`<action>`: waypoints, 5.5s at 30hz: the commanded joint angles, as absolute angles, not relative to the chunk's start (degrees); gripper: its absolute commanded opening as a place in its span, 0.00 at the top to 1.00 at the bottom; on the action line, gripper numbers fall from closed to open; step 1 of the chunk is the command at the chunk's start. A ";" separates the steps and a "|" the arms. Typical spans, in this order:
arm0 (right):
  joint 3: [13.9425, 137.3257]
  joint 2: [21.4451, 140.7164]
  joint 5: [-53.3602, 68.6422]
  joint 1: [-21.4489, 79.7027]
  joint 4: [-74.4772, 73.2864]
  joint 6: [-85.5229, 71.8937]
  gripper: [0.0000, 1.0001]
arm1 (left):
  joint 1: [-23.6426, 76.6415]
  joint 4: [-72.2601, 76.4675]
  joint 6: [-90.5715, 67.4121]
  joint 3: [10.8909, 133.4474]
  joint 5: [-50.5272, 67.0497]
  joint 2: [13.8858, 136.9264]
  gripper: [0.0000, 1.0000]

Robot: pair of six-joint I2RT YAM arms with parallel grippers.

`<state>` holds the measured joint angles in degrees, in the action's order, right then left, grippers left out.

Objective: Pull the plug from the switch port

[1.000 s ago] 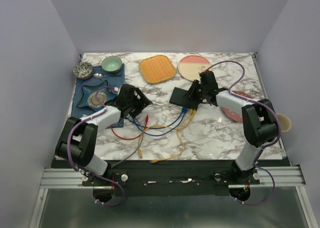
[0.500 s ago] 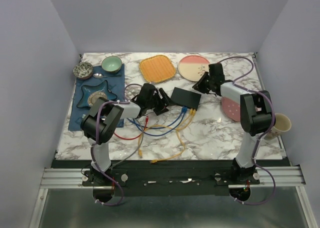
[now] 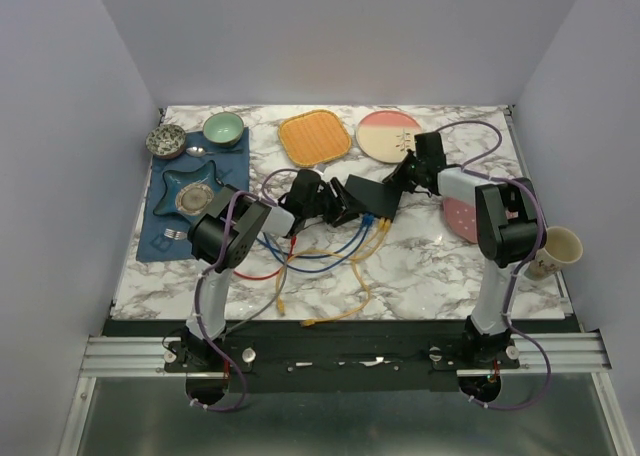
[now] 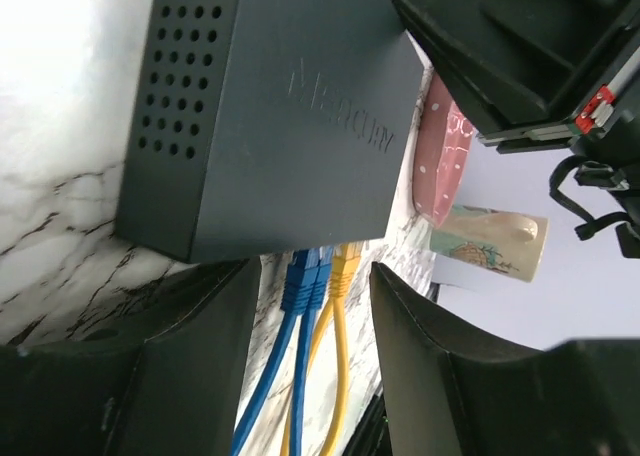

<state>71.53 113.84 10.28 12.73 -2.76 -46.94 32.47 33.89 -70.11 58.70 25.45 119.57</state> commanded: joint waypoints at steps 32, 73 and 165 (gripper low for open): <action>58.80 109.86 18.02 16.52 7.47 -52.73 0.99 | 34.37 37.44 -73.39 57.92 26.20 125.25 0.61; 58.01 111.71 17.32 16.44 8.17 -52.82 0.99 | 33.93 39.64 -77.88 55.11 27.86 127.79 1.00; 56.26 96.34 -0.88 25.40 -1.14 -39.20 0.97 | 26.55 19.09 -63.73 45.53 29.54 109.97 1.00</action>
